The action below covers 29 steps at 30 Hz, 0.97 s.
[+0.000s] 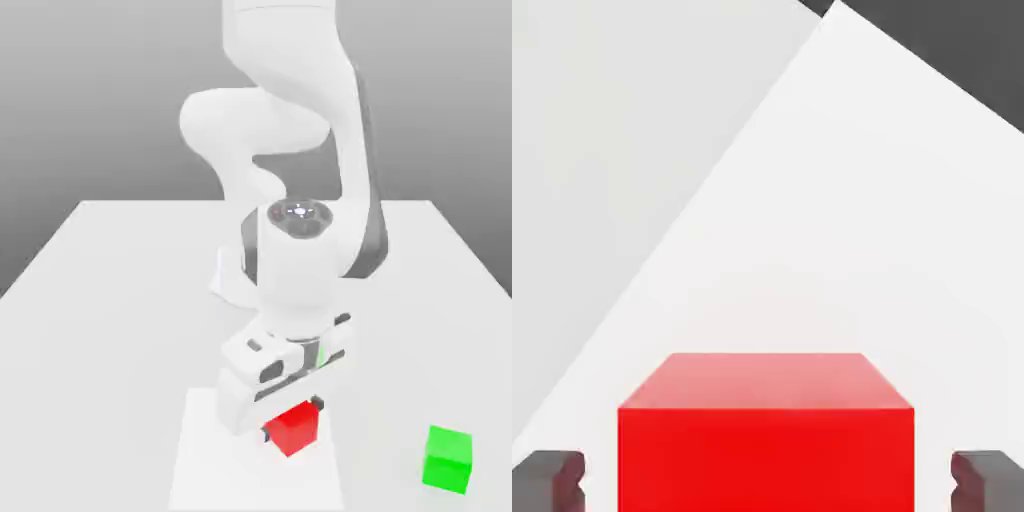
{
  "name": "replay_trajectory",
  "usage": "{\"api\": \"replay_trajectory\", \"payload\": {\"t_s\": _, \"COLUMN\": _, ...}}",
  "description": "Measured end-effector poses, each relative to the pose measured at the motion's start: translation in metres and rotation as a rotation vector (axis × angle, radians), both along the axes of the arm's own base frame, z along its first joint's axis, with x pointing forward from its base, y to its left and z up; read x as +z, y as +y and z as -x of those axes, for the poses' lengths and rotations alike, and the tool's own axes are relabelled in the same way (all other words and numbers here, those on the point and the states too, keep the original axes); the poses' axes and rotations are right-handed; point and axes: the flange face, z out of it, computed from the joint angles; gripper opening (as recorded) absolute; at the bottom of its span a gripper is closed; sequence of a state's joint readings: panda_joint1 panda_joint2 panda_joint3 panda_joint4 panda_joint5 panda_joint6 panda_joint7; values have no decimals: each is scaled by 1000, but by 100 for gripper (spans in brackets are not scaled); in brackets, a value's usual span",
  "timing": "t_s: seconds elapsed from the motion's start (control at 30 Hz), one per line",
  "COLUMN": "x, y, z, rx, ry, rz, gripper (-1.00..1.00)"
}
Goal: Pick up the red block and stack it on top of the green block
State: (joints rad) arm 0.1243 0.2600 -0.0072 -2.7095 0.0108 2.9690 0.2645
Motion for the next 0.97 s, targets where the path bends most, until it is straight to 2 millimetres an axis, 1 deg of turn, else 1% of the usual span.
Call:
{"api": "replay_trajectory", "payload": {"t_s": 0.1, "x": -3, "y": 0, "z": 0, "rx": 0, "ry": 1, "rz": 0, "gripper": -100}}
{"api": "replay_trajectory", "payload": {"t_s": 0.13, "x": 1, "y": 0, "z": 0, "rx": 0, "ry": 1, "rz": 0, "gripper": -100}}
{"api": "replay_trajectory", "payload": {"t_s": 0.2, "x": 16, "y": 0, "z": -1, "rx": 0, "ry": 0, "rz": 0, "gripper": -100}}
{"api": "replay_trajectory", "payload": {"t_s": 0.33, "x": 55, "y": 1, "z": 0, "rx": 1, "ry": 1, "rz": 0, "gripper": -100}}
{"api": "replay_trajectory", "payload": {"t_s": 0.43, "x": 71, "y": 50, "z": -17, "rx": 53, "ry": 1, "rz": 0, "gripper": -100}}
{"api": "replay_trajectory", "payload": {"t_s": 0.53, "x": 83, "y": 107, "z": -34, "rx": 87, "ry": 1, "rz": 1, "gripper": -100}}
{"api": "replay_trajectory", "payload": {"t_s": 0.63, "x": 96, "y": 167, "z": -44, "rx": 115, "ry": 0, "rz": -1, "gripper": -100}}
{"api": "replay_trajectory", "payload": {"t_s": 0.67, "x": 92, "y": 178, "z": -45, "rx": 120, "ry": 0, "rz": -1, "gripper": -100}}
{"api": "replay_trajectory", "payload": {"t_s": 0.7, "x": 83, "y": 184, "z": -46, "rx": 123, "ry": 0, "rz": 0, "gripper": -100}}
{"api": "replay_trajectory", "payload": {"t_s": 0.77, "x": 58, "y": 188, "z": -46, "rx": 125, "ry": 0, "rz": 0, "gripper": -100}}
{"api": "replay_trajectory", "payload": {"t_s": 0.8, "x": 44, "y": 189, "z": -46, "rx": 126, "ry": 0, "rz": 0, "gripper": 100}}
{"api": "replay_trajectory", "payload": {"t_s": 0.97, "x": 44, "y": 189, "z": -46, "rx": 126, "ry": 0, "rz": 0, "gripper": 100}}
